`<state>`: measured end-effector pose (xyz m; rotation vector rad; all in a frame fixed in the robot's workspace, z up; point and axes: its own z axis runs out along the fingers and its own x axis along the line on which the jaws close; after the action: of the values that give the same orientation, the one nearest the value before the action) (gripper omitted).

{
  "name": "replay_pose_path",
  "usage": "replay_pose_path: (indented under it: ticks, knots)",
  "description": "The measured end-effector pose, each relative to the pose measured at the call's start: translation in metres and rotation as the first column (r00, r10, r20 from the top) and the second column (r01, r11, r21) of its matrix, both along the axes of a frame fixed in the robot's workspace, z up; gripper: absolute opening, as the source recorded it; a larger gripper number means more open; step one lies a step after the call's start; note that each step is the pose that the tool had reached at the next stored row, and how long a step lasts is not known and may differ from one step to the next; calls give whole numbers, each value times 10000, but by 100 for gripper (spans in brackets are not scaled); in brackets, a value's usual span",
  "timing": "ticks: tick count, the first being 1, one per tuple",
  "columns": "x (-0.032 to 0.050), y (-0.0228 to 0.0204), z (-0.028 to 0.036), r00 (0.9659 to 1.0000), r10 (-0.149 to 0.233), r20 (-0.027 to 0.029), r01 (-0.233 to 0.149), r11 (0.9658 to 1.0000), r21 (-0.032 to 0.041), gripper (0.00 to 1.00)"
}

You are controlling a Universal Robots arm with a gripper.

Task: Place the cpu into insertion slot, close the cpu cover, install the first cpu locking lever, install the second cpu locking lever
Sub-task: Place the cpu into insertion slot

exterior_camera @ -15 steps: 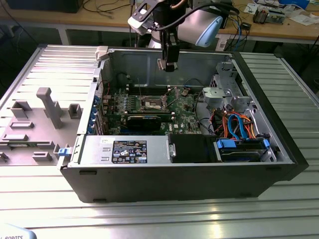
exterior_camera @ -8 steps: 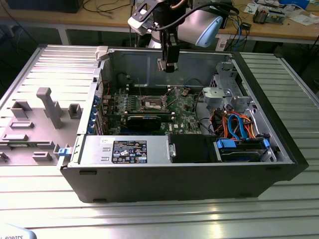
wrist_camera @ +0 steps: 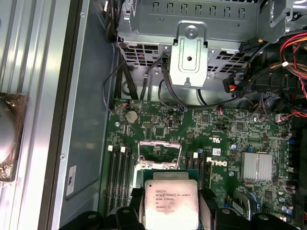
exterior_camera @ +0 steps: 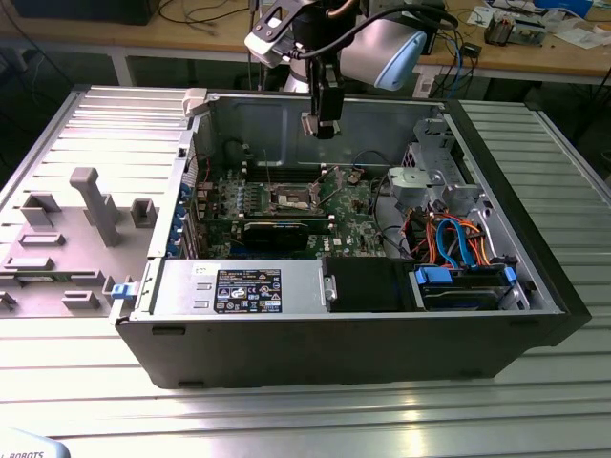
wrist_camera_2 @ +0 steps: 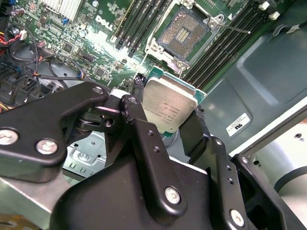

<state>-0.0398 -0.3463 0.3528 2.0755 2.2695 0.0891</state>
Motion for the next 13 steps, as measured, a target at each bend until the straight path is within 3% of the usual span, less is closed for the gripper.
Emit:
replay_pose_path:
  ticks: [13]
  knots:
    - [0,0,-28,9999,-142,0,142,9999,0,54]
